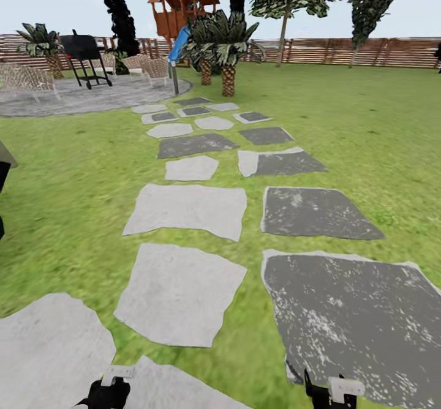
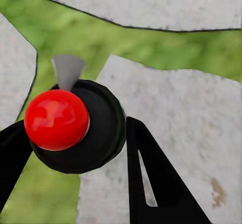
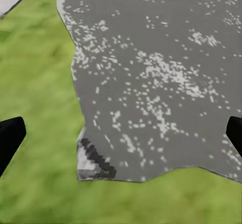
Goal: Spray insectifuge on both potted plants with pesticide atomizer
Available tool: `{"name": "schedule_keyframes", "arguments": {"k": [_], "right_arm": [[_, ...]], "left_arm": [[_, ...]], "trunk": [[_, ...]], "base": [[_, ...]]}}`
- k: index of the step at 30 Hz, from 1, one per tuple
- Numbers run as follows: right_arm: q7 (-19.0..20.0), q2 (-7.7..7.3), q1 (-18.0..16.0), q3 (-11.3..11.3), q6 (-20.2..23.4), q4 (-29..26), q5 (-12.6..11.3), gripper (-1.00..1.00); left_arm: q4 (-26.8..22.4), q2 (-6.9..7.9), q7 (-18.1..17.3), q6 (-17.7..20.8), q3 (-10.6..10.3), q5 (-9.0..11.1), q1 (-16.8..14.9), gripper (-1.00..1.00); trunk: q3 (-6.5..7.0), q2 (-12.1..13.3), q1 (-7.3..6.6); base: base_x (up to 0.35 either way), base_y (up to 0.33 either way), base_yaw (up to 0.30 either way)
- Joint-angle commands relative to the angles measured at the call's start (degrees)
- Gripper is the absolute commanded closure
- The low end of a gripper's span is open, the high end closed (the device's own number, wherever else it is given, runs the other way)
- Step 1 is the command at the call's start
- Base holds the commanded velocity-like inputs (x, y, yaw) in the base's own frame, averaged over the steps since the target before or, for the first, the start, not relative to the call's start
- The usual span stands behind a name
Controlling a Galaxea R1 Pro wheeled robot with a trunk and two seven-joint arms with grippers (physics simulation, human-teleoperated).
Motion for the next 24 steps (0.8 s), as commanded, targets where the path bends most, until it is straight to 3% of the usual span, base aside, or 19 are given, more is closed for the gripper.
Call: {"name": "schedule_keyframes", "arguments": {"k": [1,17,24], "right_arm": [[-0.22,0.00,-0.02,-0.34,-0.18,0.05,0.61,-1.00],[-0.22,0.00,-0.01,-0.34,-0.18,0.05,0.60,-1.00],[-0.22,-0.06,-0.01,-0.34,-0.18,0.05,0.59,-1.00]], "left_arm": [[0.07,0.01,-0.14,-0.20,-0.03,-0.10,-0.05,1.00],[0.01,0.01,-0.14,-0.20,-0.01,-0.10,-0.05,1.00],[0.03,0.01,-0.14,-0.19,0.00,-0.08,-0.05,1.00]], "trunk": [[-0.04,-0.01,0.03],[-0.04,-0.01,0.03],[-0.04,-0.01,0.03]], "base": [[0.340,0.000,0.270],[0.325,-0.039,0.270],[0.064,-0.019,0.117]]}}
